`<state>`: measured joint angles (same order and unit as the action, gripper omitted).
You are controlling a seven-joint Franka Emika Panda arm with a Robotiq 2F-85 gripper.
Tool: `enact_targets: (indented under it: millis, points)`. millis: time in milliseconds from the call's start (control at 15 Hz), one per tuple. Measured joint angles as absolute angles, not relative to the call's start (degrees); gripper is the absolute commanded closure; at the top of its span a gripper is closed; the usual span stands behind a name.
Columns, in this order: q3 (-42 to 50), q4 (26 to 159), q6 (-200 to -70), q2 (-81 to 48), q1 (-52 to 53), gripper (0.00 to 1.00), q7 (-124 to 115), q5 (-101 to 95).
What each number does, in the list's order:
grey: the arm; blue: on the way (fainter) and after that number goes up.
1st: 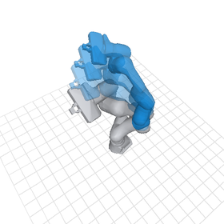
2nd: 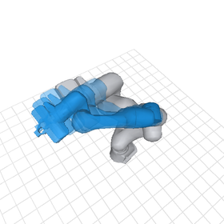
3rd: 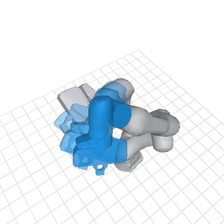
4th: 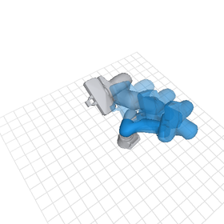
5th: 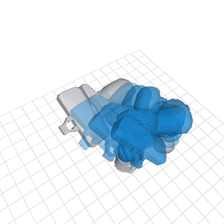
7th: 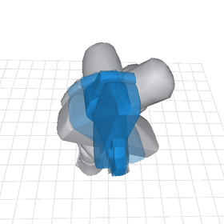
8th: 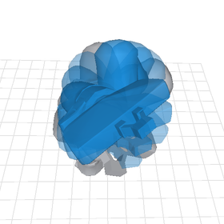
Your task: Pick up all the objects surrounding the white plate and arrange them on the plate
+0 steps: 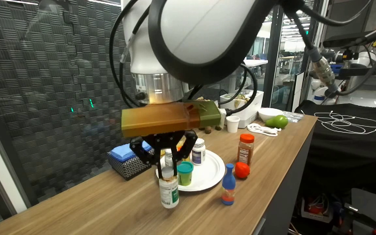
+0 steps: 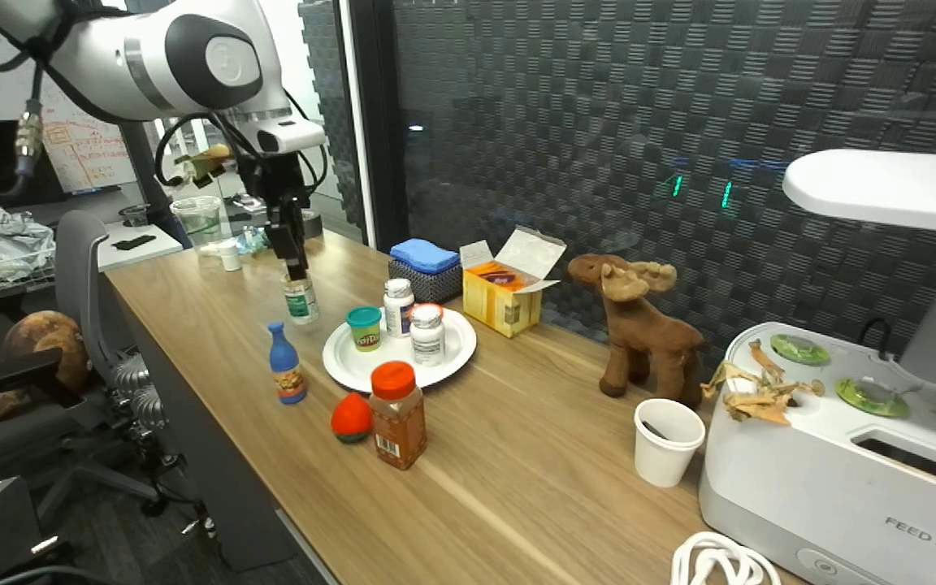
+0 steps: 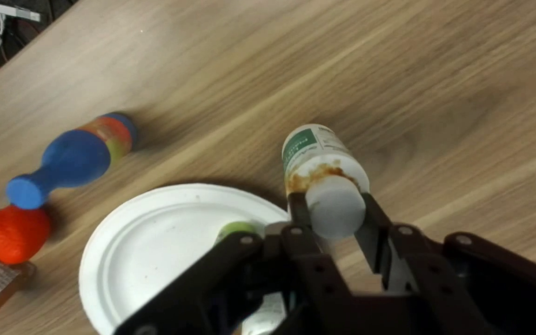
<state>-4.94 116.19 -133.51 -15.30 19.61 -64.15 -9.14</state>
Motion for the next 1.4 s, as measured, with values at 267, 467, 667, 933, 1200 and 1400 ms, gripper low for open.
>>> enact_targets:
  millis: [267,467,667,933,1200,1400]
  points:
    - [-3.9,117.75,-131.15,-9.4,18.97,0.87,-72.65,-14.12]
    - [-3.87,120.04,-130.5,-4.97,16.67,0.87,-75.35,-14.63]
    - [-3.85,122.17,-131.06,-3.4,13.38,0.87,-75.26,-14.16]
    - [-3.37,123.89,-134.02,-5.56,9.27,0.88,-75.23,-14.07]
    - [-2.64,123.77,-136.49,-8.18,7.52,0.88,-75.13,-14.07]
    - [-2.49,123.14,-137.54,-9.73,7.32,0.88,-74.97,-14.06]
